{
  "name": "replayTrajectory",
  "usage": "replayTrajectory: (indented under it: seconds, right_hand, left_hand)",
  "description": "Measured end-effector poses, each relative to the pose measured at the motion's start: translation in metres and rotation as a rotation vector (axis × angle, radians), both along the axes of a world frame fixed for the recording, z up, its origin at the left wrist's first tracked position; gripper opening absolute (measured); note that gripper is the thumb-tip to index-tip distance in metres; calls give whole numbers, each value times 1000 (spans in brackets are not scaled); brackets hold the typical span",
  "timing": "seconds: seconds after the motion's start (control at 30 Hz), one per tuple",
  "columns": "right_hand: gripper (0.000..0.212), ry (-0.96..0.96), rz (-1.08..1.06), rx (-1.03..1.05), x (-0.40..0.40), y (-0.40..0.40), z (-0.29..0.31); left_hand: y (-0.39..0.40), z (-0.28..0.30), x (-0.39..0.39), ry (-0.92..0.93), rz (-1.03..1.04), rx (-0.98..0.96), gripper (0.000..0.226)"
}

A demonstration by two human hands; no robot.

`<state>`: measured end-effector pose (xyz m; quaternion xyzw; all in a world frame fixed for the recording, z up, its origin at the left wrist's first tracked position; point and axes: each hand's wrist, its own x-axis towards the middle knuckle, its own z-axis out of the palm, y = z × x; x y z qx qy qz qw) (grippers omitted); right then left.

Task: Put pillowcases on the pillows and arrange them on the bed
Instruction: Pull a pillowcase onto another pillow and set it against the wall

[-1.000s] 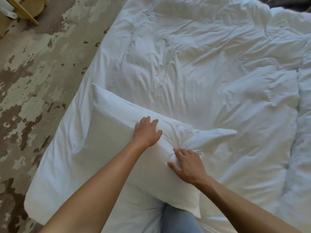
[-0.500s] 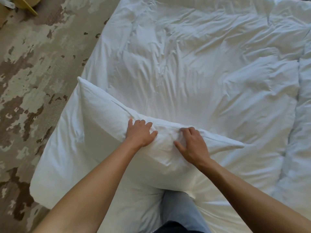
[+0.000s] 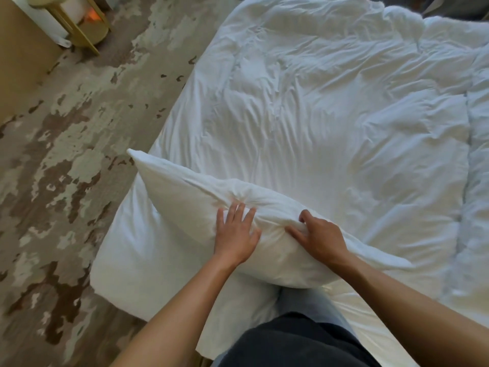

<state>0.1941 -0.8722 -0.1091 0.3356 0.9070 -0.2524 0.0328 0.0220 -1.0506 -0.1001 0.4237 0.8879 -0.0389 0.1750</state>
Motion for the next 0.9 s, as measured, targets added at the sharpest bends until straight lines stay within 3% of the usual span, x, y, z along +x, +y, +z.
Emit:
replayTrajectory:
  seconds: [0.33,0.43,0.6,0.9]
  right_hand:
    - [30,149,-19,-203,53,-124,69]
    - [31,199,-49,-151,78,-146,89]
    - [29,293,-136,-74,136,-176,123]
    - [32,313,-359,81,248,-198,193]
  left_hand:
    - [-105,43,26,-11,-35,91,79]
    - [-123,60,40,-6,-69,170,65]
    - [-136,93,76,161,-155,270,31]
    - [-114,158,150,151,-416,438,21]
